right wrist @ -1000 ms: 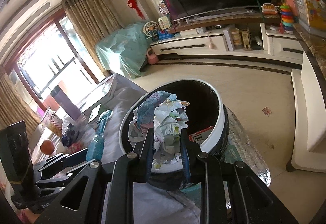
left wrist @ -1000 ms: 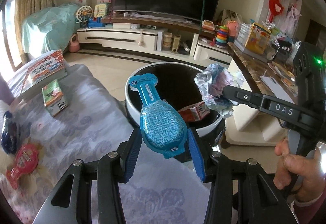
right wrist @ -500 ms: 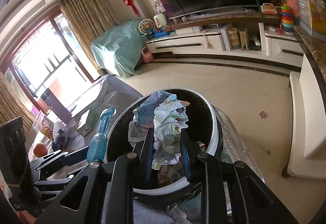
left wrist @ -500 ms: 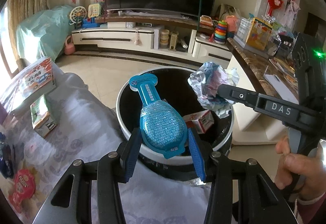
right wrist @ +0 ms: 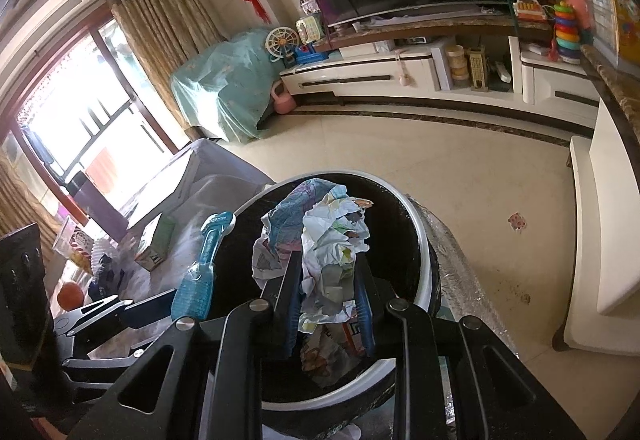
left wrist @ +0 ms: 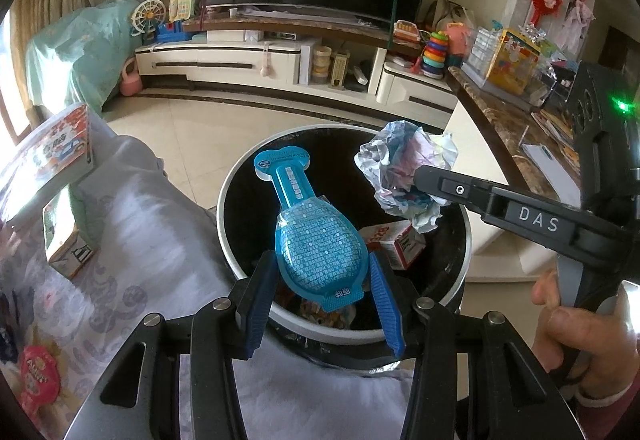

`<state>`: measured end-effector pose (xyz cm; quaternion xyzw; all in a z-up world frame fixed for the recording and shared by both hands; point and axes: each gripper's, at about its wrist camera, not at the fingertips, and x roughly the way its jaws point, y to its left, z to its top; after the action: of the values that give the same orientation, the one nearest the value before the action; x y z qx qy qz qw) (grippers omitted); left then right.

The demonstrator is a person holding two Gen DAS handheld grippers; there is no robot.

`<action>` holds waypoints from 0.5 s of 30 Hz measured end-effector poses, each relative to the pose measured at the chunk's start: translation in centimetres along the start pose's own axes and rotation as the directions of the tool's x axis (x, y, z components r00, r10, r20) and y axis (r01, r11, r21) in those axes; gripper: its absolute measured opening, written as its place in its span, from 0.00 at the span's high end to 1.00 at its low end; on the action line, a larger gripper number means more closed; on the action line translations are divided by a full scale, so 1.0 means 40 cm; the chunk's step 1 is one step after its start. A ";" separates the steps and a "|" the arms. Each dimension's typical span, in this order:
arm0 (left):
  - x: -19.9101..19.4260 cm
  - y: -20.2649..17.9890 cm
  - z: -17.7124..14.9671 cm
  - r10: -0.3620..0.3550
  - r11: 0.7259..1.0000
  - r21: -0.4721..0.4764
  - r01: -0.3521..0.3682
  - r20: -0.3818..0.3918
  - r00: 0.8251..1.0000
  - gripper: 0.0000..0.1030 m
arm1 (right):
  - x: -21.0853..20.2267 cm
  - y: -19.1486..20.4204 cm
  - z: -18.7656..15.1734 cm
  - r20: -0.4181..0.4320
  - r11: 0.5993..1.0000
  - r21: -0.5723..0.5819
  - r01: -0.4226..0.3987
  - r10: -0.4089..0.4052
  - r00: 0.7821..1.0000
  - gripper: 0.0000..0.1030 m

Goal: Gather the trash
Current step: 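Open both tools to drop the brush and wrapper into the bin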

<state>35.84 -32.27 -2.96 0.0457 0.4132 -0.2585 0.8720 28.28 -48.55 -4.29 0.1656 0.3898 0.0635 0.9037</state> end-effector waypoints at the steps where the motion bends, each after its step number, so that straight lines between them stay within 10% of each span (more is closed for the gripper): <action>1: 0.002 -0.001 0.002 0.000 1.000 0.000 0.000 -0.002 1.000 0.56 | 0.002 0.001 0.002 0.000 1.000 0.000 0.000 0.000 1.000 0.76; 15: -0.033 0.008 -0.024 0.015 0.999 -0.036 -0.014 0.027 1.000 0.45 | -0.027 0.003 0.005 0.041 1.000 0.017 0.004 -0.005 0.999 0.41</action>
<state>34.64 -31.16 -2.67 0.0297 0.4055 -0.2453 0.8801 27.68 -48.76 -3.37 0.1738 0.3721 0.0546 0.9101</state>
